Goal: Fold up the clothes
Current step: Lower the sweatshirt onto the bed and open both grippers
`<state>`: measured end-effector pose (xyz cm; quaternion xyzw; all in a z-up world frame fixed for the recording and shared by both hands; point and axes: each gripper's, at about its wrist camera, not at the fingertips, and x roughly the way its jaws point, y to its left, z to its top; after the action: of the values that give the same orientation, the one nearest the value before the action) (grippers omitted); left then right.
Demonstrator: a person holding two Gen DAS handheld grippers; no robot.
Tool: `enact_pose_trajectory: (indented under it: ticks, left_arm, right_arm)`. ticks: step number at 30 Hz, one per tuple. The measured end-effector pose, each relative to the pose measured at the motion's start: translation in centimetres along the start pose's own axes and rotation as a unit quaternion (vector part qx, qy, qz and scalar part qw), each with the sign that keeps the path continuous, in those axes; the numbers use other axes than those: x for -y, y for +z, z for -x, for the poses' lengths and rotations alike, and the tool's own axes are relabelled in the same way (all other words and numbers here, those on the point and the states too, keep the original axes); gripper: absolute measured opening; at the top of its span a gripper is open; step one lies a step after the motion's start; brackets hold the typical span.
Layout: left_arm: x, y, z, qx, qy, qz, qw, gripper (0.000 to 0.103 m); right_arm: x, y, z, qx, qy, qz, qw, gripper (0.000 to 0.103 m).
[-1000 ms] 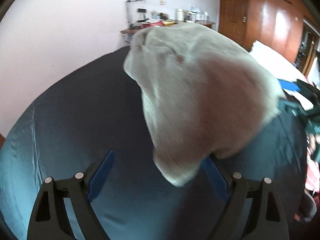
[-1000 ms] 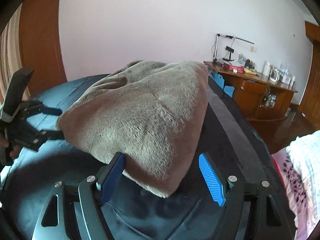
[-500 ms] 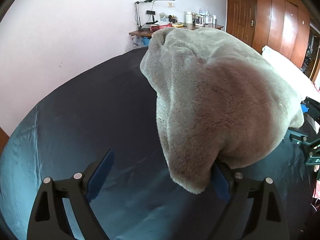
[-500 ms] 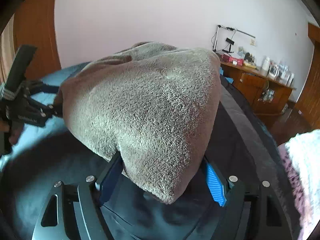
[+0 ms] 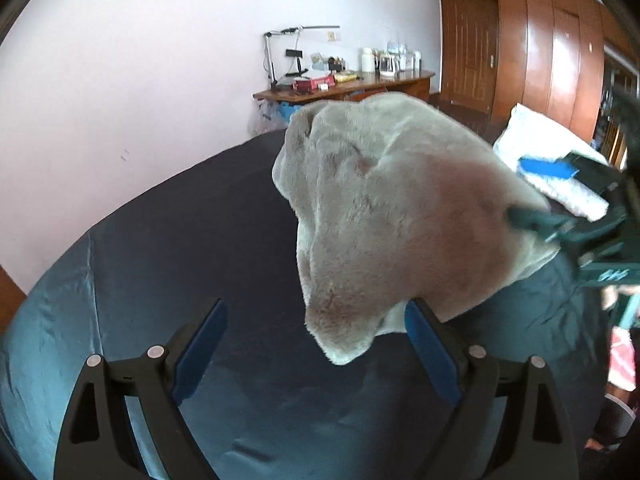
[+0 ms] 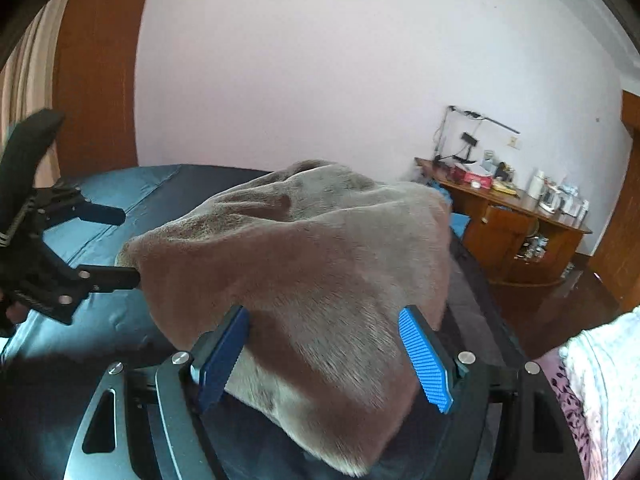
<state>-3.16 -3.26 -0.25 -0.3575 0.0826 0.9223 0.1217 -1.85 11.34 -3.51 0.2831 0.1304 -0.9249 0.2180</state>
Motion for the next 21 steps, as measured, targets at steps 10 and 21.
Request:
enact_pose_trajectory:
  ticks: [10, 21]
  left_arm:
    - [2.3, 1.8, -1.0, 0.031, -0.040, 0.002, 0.9987, 0.093]
    - [0.7, 2.0, -4.6, -0.019, -0.079, 0.041, 0.9959, 0.093]
  right_arm:
    - [0.5, -0.1, -3.3, -0.032, 0.029, -0.033, 0.999, 0.090]
    - [0.0, -1.1, -3.4, -0.019, 0.033, -0.025, 0.999, 0.099]
